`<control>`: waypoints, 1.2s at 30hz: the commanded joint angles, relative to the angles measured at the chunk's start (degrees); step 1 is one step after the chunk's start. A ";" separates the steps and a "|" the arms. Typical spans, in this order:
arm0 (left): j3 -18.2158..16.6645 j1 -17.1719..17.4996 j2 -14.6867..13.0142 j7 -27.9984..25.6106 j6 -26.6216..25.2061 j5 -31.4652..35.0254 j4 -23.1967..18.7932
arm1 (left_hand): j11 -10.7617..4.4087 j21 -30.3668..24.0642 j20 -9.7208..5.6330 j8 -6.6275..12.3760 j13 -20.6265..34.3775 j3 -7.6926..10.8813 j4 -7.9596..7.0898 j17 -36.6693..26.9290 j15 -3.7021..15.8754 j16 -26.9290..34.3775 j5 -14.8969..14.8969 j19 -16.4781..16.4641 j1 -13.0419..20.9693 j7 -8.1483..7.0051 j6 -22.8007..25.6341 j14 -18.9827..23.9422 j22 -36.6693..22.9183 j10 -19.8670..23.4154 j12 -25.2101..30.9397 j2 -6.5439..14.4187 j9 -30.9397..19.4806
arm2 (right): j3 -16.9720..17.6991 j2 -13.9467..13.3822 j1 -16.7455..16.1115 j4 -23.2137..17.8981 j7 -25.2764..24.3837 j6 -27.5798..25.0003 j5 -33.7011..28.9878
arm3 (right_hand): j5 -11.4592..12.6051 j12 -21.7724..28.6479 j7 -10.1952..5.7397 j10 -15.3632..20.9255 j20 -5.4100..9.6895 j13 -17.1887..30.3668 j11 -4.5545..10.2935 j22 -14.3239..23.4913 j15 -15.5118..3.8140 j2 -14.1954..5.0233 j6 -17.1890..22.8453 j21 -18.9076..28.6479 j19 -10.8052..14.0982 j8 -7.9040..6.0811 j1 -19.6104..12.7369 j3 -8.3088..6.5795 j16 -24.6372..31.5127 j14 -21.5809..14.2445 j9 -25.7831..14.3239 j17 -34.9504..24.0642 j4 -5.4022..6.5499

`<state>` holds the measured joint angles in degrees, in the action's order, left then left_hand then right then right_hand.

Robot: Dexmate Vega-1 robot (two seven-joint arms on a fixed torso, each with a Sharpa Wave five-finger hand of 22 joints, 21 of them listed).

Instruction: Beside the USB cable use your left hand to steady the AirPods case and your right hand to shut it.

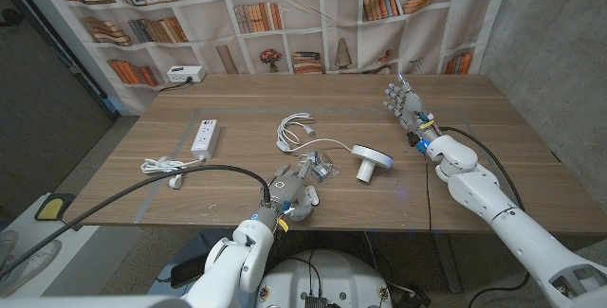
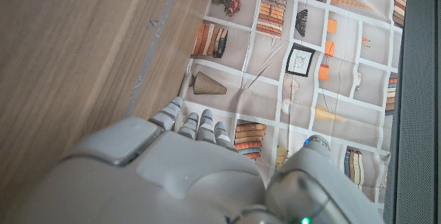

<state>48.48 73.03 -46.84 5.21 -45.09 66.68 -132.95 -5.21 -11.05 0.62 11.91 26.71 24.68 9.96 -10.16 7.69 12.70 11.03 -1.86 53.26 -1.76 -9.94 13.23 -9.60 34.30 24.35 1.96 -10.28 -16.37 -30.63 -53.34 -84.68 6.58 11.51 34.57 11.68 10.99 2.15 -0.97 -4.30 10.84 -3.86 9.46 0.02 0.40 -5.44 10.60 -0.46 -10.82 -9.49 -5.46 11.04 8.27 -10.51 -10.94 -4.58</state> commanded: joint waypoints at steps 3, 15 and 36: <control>-2.91 2.38 -0.45 -7.14 1.65 -4.37 -1.02 | -7.07 -0.16 0.21 0.02 0.35 0.37 -0.12 -0.16 0.10 0.04 0.42 -0.60 1.81 0.09 -1.98 0.97 -0.15 8.17 1.46 0.76 -0.10 | 0.23 -0.24 -0.44 -0.73 -0.19 -0.06 0.15 | -0.11 0.42 -0.36 -0.32 -0.25 0.11 -0.03 0.25 -0.30 -0.59 0.03 0.12 -0.27 -0.27 -0.09 -0.13 0.22 0.52 -0.20 -0.15 -0.28; -6.67 4.64 0.25 -13.42 4.49 -9.87 -1.77 | -7.09 -0.19 -0.35 -0.51 0.60 0.28 -0.33 -0.22 0.18 -0.23 0.51 -1.28 2.17 0.33 -2.77 1.36 -0.14 8.48 1.62 0.95 -0.12 | 0.57 -0.30 -1.17 -1.68 -0.58 0.13 0.33 | -0.10 0.39 -0.44 -0.40 -0.29 0.10 0.00 0.25 -0.29 -0.69 -0.05 0.12 -0.29 -0.24 -0.12 -0.16 0.21 0.56 -0.20 -0.14 -0.33; -12.66 5.62 7.50 -28.26 15.75 -19.06 4.40 | -7.00 0.01 -0.43 -0.49 0.91 -0.46 -0.68 -0.27 0.33 -0.63 0.43 -1.56 1.96 1.01 -2.37 1.60 -0.12 9.05 1.69 0.58 -0.13 | 1.21 -1.15 -3.09 -4.56 -1.29 0.87 -0.15 | -0.11 0.37 -0.52 -0.48 -0.38 0.10 0.00 0.24 -0.27 -0.72 -0.06 0.12 -0.30 -0.25 -0.17 -0.15 0.17 0.66 -0.19 -0.13 -0.46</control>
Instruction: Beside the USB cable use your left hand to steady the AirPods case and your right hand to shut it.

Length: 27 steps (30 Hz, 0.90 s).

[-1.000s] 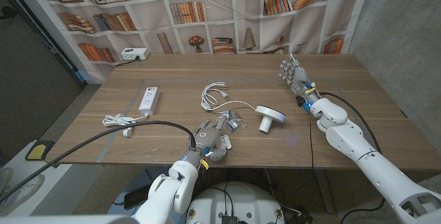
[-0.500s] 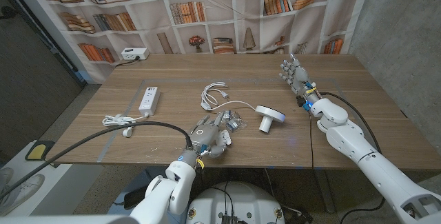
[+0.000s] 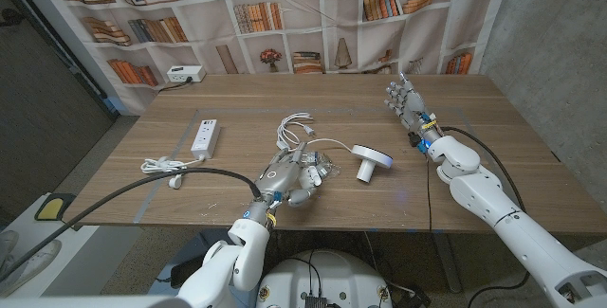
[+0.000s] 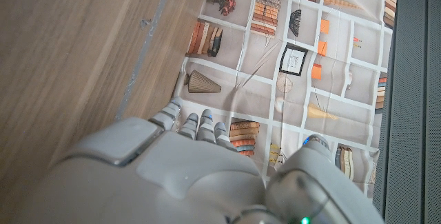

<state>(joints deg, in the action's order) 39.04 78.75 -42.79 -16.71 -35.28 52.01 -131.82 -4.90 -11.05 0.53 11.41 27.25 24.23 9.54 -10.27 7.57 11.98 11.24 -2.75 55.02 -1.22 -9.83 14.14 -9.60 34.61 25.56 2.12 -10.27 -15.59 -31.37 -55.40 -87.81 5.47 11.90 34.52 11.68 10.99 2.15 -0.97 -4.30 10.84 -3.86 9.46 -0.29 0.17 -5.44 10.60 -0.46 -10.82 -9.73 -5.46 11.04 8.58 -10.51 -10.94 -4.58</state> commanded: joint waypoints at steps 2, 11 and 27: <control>-3.94 0.13 4.46 -8.67 7.87 -5.78 4.10 | -7.33 -0.03 -0.40 0.02 0.40 -0.08 -0.28 -0.16 0.55 0.15 0.21 -0.82 0.18 0.53 -2.37 0.95 -0.11 8.86 0.50 0.39 -0.15 | 0.49 -0.80 -1.38 -1.83 -0.08 0.43 -0.23 | -0.12 0.32 -0.53 -0.60 -0.40 0.10 0.08 0.24 0.09 -0.49 -0.13 0.07 -0.45 -0.22 0.06 -0.14 0.14 0.42 -0.19 -0.12 -0.47; -5.18 0.10 7.90 -21.94 18.48 -7.64 10.53 | -7.35 -0.28 -1.01 0.02 0.53 -0.15 -0.16 -0.19 1.76 0.28 0.35 -2.15 0.74 1.03 -2.01 2.03 -0.10 8.63 0.21 0.69 -0.15 | 1.13 -1.61 -2.79 -3.40 -1.36 0.67 -1.15 | -0.14 0.54 -0.77 -0.08 -0.59 0.12 0.26 0.25 0.04 -0.51 0.07 -0.09 -0.96 -0.31 0.07 -0.12 -0.01 0.93 -0.20 -0.13 -0.54; -7.40 -1.18 10.89 -24.81 26.22 -13.54 14.34 | -7.43 -0.25 -1.96 0.46 0.69 -0.61 -0.10 -0.20 2.61 0.63 0.36 -3.32 1.30 1.03 0.14 4.31 -0.09 10.78 0.74 0.54 -0.14 | 1.70 -3.01 -4.51 -5.95 -1.10 1.24 -1.91 | -0.18 0.96 -1.56 1.02 -0.98 0.28 0.74 0.26 -0.04 -0.52 -0.01 -0.12 -1.41 -0.30 0.16 -0.04 0.42 0.15 -0.21 -0.18 -0.64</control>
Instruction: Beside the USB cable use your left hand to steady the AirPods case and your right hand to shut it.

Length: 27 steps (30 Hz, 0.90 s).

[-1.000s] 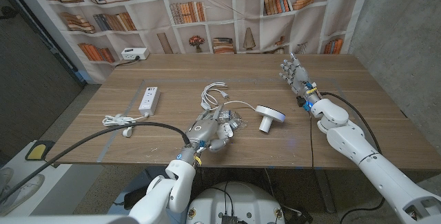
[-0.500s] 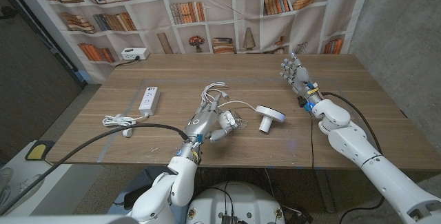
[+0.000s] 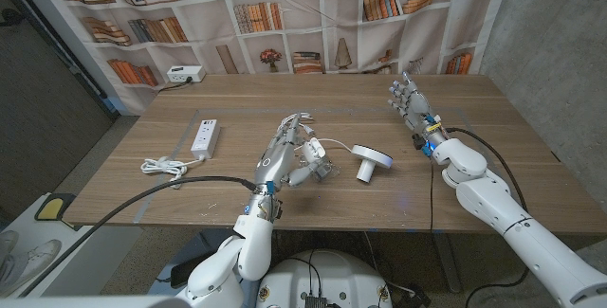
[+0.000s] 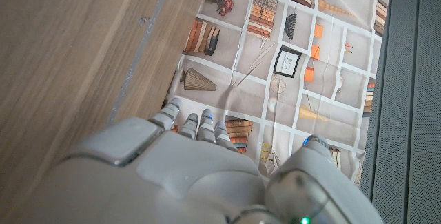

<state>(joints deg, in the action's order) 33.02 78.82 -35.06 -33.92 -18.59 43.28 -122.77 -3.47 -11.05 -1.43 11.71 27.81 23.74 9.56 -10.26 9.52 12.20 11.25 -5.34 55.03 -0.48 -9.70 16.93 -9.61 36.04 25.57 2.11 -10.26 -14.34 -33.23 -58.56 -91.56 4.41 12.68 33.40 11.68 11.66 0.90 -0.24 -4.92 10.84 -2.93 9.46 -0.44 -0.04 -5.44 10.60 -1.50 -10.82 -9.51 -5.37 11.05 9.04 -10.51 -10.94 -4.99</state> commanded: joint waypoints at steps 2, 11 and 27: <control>-1.71 -1.25 3.91 -7.28 10.25 -6.34 5.46 | -8.90 -0.57 0.12 0.21 0.20 -0.20 -0.09 -0.21 0.70 0.45 0.34 -1.94 1.55 0.38 0.53 2.07 -0.09 9.71 0.81 0.58 -0.15 | 0.35 -1.56 -1.58 -3.04 -0.62 0.03 -1.56 | -0.19 0.33 -0.36 0.40 -0.47 0.29 -0.33 0.26 0.12 -0.31 0.01 -0.12 -0.43 -0.31 -0.04 -0.12 0.44 -0.37 -0.22 -0.18 -0.24; -2.49 -2.08 4.84 -7.75 13.33 -7.78 7.04 | -8.89 -0.58 -0.04 0.20 0.27 -0.27 0.10 -0.18 1.05 0.45 0.40 -2.86 2.27 0.54 1.28 3.10 -0.09 10.82 1.14 0.55 -0.12 | 0.34 -2.31 -2.22 -4.55 -0.81 -0.40 -2.29 | -0.20 0.96 -0.75 2.32 -0.16 0.38 -0.54 0.26 -0.41 -0.40 -0.08 0.01 -0.32 -0.30 -0.08 -0.13 0.44 -0.42 -0.22 -0.17 -0.37; -3.47 -5.61 7.85 -9.47 22.89 -13.24 13.76 | -8.93 -0.38 0.01 0.30 0.55 -0.56 0.01 -0.21 1.39 0.39 0.43 -3.56 3.03 0.17 2.75 4.63 -0.09 12.35 1.83 0.79 -0.11 | 0.84 -2.45 -3.02 -5.13 -0.93 0.19 -2.43 | -0.21 1.00 -0.82 2.90 -0.64 0.46 -0.29 0.26 -0.70 -0.53 -0.32 0.04 -0.42 -0.25 -0.19 -0.17 0.65 -1.04 -0.22 -0.17 -0.53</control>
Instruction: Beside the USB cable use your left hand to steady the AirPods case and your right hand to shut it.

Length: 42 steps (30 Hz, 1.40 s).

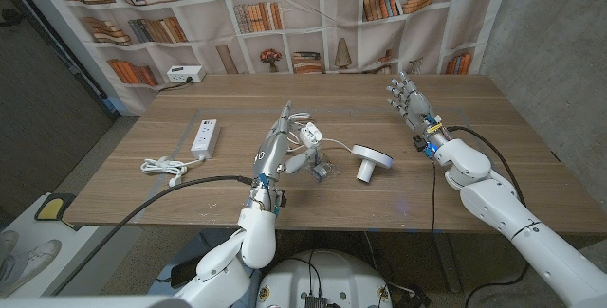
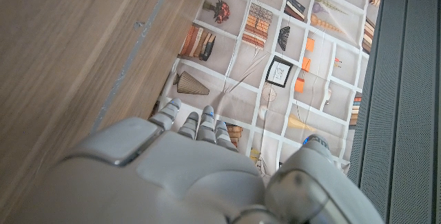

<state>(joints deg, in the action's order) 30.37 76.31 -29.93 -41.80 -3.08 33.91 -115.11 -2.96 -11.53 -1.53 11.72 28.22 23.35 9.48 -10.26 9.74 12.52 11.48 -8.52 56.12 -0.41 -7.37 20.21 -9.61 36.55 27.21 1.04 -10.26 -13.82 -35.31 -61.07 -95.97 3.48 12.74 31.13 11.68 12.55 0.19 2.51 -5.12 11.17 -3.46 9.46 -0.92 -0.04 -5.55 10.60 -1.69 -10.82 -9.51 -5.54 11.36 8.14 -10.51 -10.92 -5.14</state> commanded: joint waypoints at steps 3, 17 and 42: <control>-0.87 -3.84 3.11 -1.45 8.39 -4.35 7.08 | -9.45 0.13 0.14 0.27 0.17 -0.19 0.06 -0.24 1.27 0.01 0.22 -0.43 2.03 0.13 0.54 1.34 -0.08 12.08 0.29 1.96 -0.11 | 0.44 -0.27 -0.57 -0.85 0.43 0.42 0.29 | -0.21 0.16 -0.10 0.32 -0.42 0.14 0.16 0.26 -0.30 -0.55 -0.21 0.05 -0.22 -0.26 -0.22 -0.01 0.34 -0.17 -0.22 -0.19 -0.40; -0.67 -6.84 3.76 -0.07 14.59 -7.28 11.52 | -9.56 0.27 0.28 0.22 0.47 -0.31 0.14 -0.28 1.67 -0.23 0.24 -0.67 2.75 -0.42 1.16 1.58 -0.08 12.62 0.65 2.20 -0.12 | 0.39 1.24 -1.03 -0.78 -0.70 2.64 -0.46 | -0.22 0.53 -0.22 1.72 -0.69 0.21 0.22 0.25 -0.78 -0.72 0.68 0.29 0.41 -0.62 -0.50 -0.13 0.68 -1.29 -0.22 -0.18 -0.62; -0.12 -10.23 6.02 0.05 18.97 -8.39 15.71 | -9.59 0.49 0.26 -0.03 0.65 -0.47 0.25 -0.37 1.98 -0.69 0.23 -0.74 4.07 -0.73 1.45 1.37 -0.08 12.66 0.79 2.62 -0.14 | 1.32 -0.95 -2.55 -2.63 -0.56 1.81 -1.51 | -0.30 1.24 -0.33 4.37 -1.50 0.47 -0.96 0.25 0.14 -0.88 0.74 0.31 0.82 -0.55 -0.95 -0.28 0.84 -2.40 -0.23 -0.19 -1.04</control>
<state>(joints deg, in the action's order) 30.06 66.80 -24.68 -42.01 15.74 25.35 -100.10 -2.95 -11.21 -1.23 11.72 28.61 23.19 9.64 -10.55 9.95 11.81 11.26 -8.81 57.59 -1.03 -5.93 20.17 -9.62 36.58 27.66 0.65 -10.26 -12.96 -35.06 -62.88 -97.73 2.62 15.43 29.87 11.44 13.21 0.00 6.24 -5.76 11.38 -4.34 9.46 -1.12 -0.56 -4.89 10.60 -1.04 -11.26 -10.04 -5.78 11.89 6.10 -10.51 -10.93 -5.86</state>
